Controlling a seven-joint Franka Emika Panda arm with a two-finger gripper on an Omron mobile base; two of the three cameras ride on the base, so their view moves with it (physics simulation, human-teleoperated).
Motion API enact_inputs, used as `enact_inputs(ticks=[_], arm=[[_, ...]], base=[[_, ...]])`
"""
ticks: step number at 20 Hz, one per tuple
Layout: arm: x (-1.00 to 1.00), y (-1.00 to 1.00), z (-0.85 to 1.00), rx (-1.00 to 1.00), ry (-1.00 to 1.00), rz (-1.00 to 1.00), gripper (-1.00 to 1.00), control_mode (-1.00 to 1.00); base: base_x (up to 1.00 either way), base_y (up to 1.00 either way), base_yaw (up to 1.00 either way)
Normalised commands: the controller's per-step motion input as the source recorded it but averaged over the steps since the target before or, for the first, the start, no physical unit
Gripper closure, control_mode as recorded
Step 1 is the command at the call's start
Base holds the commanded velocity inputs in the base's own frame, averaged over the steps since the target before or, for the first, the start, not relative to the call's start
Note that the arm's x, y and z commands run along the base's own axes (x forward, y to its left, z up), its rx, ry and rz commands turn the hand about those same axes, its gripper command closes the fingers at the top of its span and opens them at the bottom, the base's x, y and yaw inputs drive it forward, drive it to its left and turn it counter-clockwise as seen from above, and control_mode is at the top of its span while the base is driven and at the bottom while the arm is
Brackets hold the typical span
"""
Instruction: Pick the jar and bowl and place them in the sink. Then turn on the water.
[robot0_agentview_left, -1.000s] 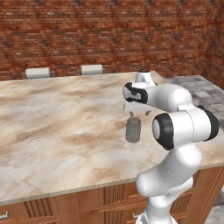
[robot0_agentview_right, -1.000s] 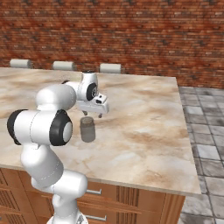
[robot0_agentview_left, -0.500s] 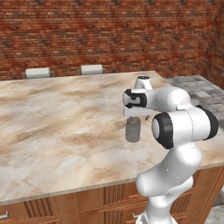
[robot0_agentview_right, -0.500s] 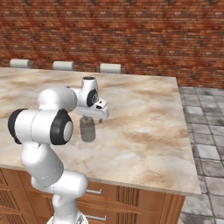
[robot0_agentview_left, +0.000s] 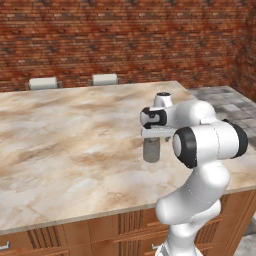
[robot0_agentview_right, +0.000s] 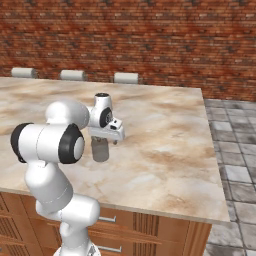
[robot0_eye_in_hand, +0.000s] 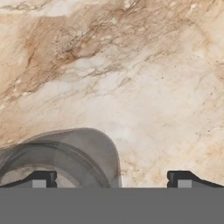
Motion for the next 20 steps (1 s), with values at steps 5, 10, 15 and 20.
enact_inputs(ticks=[5, 10, 15, 20], arm=[[0.0, 0.0, -0.15, 0.0, 0.0, 0.0, -1.0, -1.0], [0.0, 0.0, -0.06, 0.0, 0.0, 0.0, -1.0, -1.0], [0.0, 0.0, 0.0, 0.0, 0.0, 0.0, -1.0, -1.0], [0.0, 0.0, 0.0, 0.0, 0.0, 0.0, -1.0, -1.0]], base=[[0.0, 0.0, 0.0], [0.0, 0.0, 0.0], [0.0, 0.0, 0.0], [0.0, 0.0, 0.0]])
